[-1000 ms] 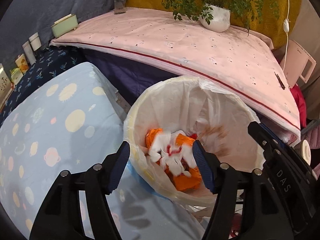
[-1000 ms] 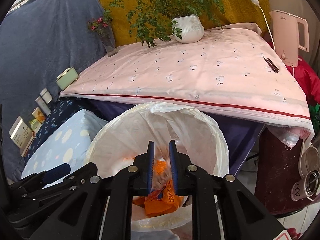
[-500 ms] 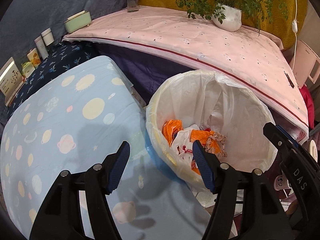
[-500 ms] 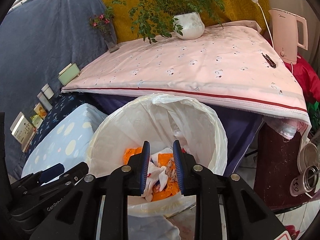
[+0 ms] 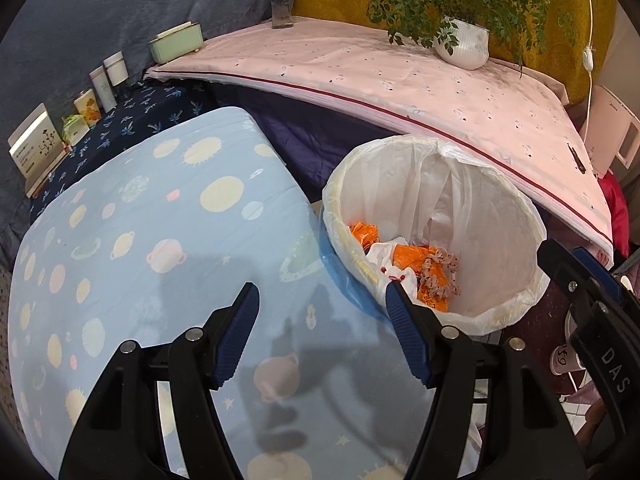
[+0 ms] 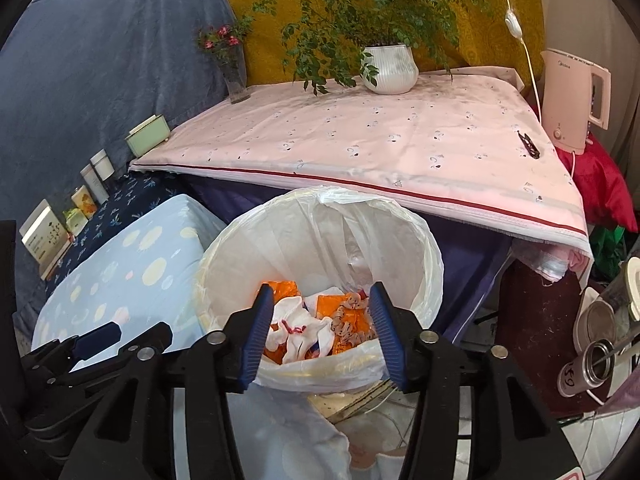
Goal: Collect trash
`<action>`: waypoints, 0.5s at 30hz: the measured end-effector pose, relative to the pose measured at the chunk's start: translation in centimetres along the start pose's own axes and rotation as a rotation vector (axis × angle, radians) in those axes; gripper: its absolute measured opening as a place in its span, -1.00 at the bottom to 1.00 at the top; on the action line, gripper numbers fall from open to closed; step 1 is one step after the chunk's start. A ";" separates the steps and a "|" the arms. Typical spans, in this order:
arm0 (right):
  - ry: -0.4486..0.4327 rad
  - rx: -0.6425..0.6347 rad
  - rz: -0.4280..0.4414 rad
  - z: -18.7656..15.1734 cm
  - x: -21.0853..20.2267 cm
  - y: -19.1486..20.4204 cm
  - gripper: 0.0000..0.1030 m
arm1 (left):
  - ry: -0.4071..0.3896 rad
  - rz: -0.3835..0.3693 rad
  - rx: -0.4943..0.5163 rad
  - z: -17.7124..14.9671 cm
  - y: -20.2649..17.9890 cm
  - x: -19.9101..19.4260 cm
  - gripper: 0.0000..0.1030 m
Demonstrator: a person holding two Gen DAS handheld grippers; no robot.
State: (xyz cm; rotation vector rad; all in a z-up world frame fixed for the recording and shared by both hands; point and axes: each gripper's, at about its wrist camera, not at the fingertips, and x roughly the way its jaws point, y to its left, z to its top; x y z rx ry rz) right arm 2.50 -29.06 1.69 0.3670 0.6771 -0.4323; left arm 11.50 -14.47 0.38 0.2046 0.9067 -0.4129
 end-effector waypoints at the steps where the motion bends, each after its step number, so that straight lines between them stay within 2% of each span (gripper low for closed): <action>1: -0.002 -0.005 -0.002 -0.1 -0.3 0.1 0.10 | -0.004 0.004 -0.002 -0.2 0.1 -0.2 0.27; 5: -0.009 -0.022 -0.009 -0.5 -1.2 0.4 0.26 | -0.015 0.015 -0.003 -0.8 0.5 -1.1 0.34; 15: 0.000 -0.071 -0.030 -1.7 -2.8 1.3 0.39 | -0.028 0.050 -0.004 -2.5 1.4 -2.4 0.44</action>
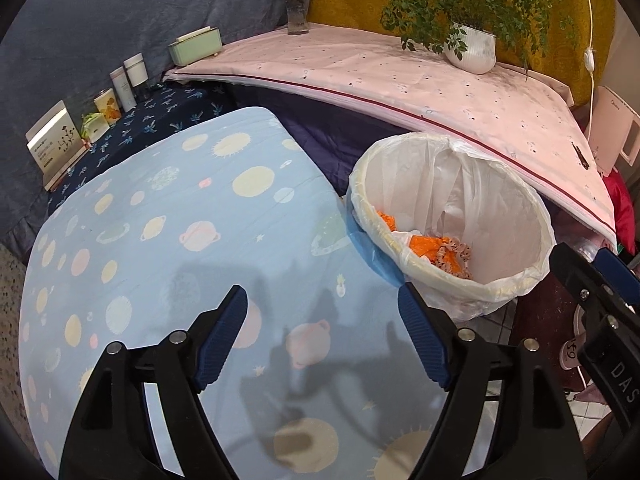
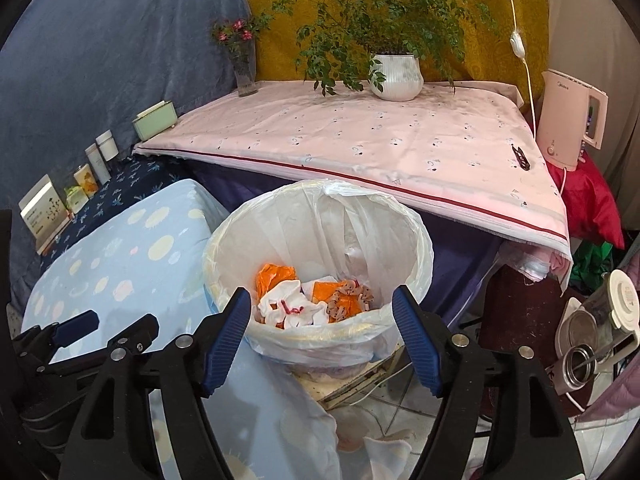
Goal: Collect trash
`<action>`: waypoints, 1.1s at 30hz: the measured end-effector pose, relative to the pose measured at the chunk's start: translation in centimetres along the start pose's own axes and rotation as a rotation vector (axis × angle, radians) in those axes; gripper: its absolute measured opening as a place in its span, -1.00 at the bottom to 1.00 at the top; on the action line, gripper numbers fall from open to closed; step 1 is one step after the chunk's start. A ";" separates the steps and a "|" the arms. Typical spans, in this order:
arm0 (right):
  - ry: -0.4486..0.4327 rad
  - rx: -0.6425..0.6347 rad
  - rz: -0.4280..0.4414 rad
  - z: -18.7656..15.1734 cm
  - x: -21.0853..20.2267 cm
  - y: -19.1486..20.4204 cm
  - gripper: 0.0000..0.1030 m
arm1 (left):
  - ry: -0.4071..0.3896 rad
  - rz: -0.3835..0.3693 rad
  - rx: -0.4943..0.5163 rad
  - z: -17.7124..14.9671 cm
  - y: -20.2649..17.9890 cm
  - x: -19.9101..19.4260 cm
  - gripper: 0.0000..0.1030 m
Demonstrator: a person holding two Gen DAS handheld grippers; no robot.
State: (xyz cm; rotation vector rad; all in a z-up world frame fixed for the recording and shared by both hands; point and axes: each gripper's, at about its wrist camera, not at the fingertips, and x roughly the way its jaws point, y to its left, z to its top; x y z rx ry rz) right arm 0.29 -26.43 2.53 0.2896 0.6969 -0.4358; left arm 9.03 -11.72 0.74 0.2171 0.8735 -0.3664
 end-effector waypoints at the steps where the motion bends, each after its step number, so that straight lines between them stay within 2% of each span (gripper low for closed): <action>1: 0.001 -0.001 0.000 -0.1 -0.1 0.0 0.39 | -0.001 0.003 0.004 -0.2 0.0 -0.1 0.44; 6: 0.010 -0.009 -0.014 -0.8 -0.5 0.2 0.42 | -0.001 0.011 0.006 -0.8 0.4 -0.4 0.53; 9: 0.014 -0.013 -0.011 -1.2 -0.6 0.3 0.62 | -0.010 0.018 -0.004 -1.2 0.7 -0.7 0.65; 16: 0.033 -0.035 -0.024 -2.0 -0.5 0.8 0.65 | -0.004 0.024 -0.021 -2.3 1.2 -0.5 0.69; 18: 0.032 -0.046 -0.032 -2.3 -0.5 1.0 0.75 | -0.003 0.029 -0.026 -2.6 1.4 -0.3 0.74; 19: 0.034 -0.054 -0.035 -2.5 -0.5 1.2 0.90 | -0.003 0.031 -0.029 -2.8 1.5 -0.3 0.75; 33: 0.037 -0.102 -0.060 -4.0 -0.1 2.1 0.87 | 0.010 0.043 -0.047 -4.0 2.4 0.5 0.79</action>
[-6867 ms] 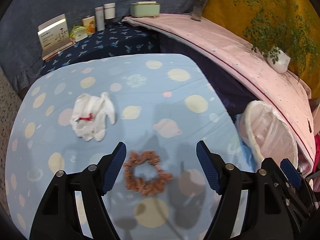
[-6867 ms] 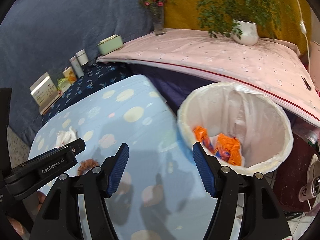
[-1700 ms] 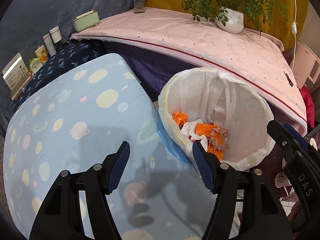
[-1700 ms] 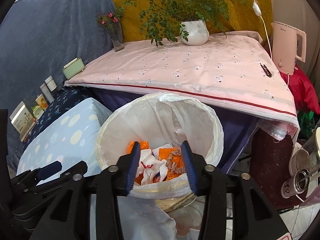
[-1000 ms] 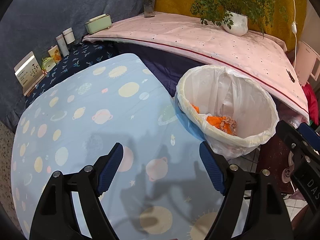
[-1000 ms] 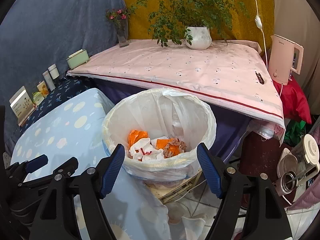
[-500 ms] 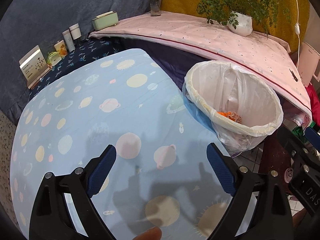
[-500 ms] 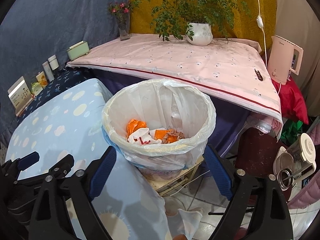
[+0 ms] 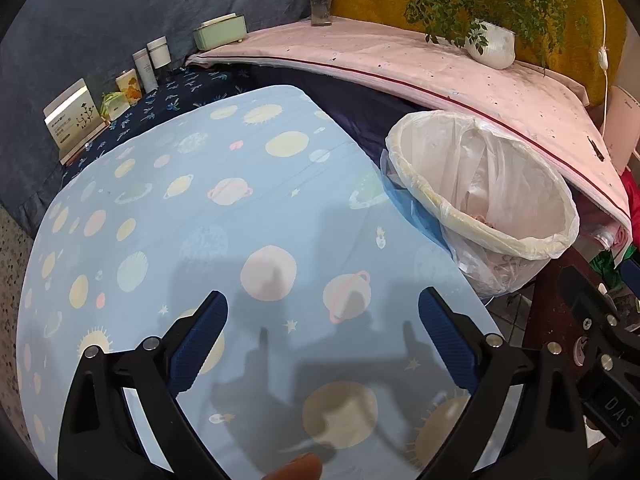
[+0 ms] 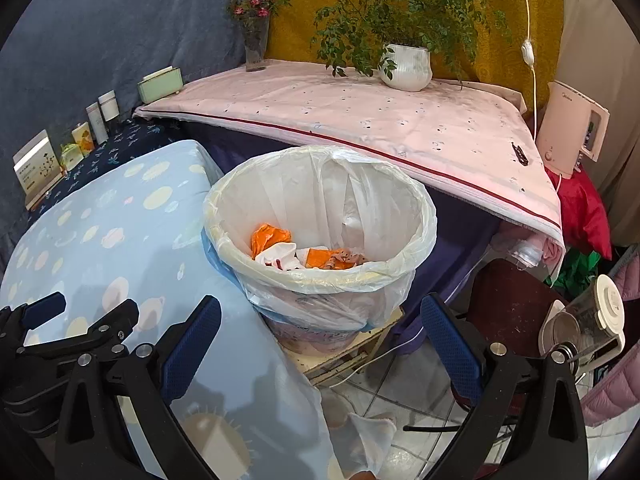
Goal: Collect trash
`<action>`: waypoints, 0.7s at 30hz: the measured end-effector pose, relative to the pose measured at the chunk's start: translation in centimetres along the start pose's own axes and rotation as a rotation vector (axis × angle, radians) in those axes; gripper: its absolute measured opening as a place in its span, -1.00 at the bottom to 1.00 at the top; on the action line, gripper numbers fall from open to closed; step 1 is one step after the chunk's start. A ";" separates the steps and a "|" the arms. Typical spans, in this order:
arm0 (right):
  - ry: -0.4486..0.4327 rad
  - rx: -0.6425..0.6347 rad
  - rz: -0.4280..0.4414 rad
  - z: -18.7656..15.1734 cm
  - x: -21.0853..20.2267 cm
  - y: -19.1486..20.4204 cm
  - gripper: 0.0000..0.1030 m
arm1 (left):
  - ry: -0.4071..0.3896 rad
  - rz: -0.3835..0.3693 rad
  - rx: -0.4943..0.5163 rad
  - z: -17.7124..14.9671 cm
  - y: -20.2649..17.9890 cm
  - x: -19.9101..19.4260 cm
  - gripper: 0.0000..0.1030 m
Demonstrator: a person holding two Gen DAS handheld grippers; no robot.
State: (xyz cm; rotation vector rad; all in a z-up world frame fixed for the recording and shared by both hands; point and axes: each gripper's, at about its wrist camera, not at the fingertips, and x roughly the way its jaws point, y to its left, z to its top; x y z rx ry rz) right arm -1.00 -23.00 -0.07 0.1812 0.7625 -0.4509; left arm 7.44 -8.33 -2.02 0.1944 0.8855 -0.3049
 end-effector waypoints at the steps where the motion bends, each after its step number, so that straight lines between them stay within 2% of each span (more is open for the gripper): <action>1: -0.002 -0.002 -0.002 0.0 0.0 0.1 0.87 | 0.001 0.001 0.001 0.0 0.0 0.1 0.79; 21: -0.004 -0.001 -0.002 -0.1 0.1 -0.4 0.87 | -0.004 0.012 0.022 0.0 -0.7 0.1 0.81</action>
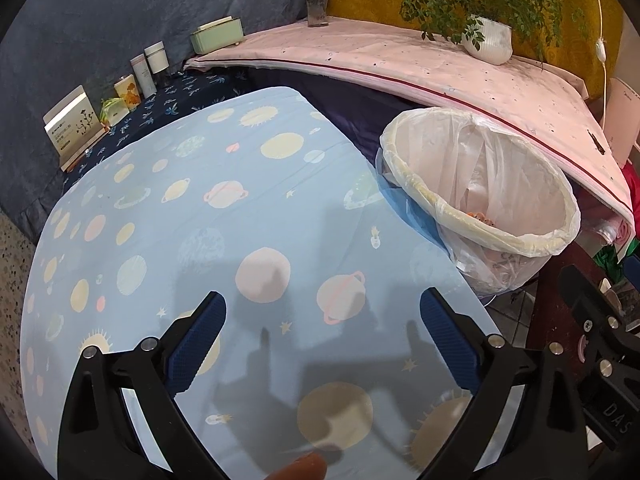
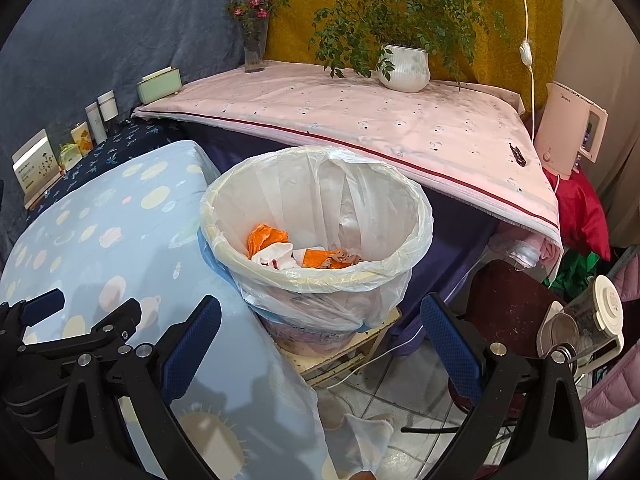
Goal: Collect trash
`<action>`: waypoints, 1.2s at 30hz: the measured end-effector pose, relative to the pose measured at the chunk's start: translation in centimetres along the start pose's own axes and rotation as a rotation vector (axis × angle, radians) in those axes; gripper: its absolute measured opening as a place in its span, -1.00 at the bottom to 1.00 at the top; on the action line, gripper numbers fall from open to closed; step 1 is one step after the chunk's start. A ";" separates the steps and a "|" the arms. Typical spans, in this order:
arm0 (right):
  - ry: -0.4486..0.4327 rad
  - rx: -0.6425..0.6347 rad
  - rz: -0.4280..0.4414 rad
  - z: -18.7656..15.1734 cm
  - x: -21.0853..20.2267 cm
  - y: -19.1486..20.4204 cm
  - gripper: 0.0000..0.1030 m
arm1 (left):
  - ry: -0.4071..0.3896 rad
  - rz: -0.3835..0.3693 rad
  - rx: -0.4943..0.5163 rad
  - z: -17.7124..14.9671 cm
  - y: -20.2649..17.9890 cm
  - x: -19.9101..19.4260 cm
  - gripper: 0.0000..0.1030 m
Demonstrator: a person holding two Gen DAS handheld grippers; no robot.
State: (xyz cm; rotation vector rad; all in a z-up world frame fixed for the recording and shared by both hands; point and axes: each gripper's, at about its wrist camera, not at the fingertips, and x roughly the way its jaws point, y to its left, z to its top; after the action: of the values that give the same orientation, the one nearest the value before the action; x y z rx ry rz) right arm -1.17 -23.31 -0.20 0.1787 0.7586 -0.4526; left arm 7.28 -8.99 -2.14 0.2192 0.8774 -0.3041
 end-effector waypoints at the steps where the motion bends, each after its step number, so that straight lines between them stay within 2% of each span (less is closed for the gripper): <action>1: 0.000 0.000 -0.001 0.0 0.0 0.0 0.87 | 0.000 0.000 0.001 0.0 0.0 0.0 0.81; 36: 0.013 -0.004 -0.003 -0.5 0.8 0.2 0.87 | 0.004 0.018 -0.015 0.0 -0.1 0.3 0.81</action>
State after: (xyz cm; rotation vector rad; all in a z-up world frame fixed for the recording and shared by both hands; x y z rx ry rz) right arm -0.90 -23.24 -1.10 0.1766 0.7732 -0.4530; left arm 7.42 -9.10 -2.42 0.2133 0.8809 -0.2805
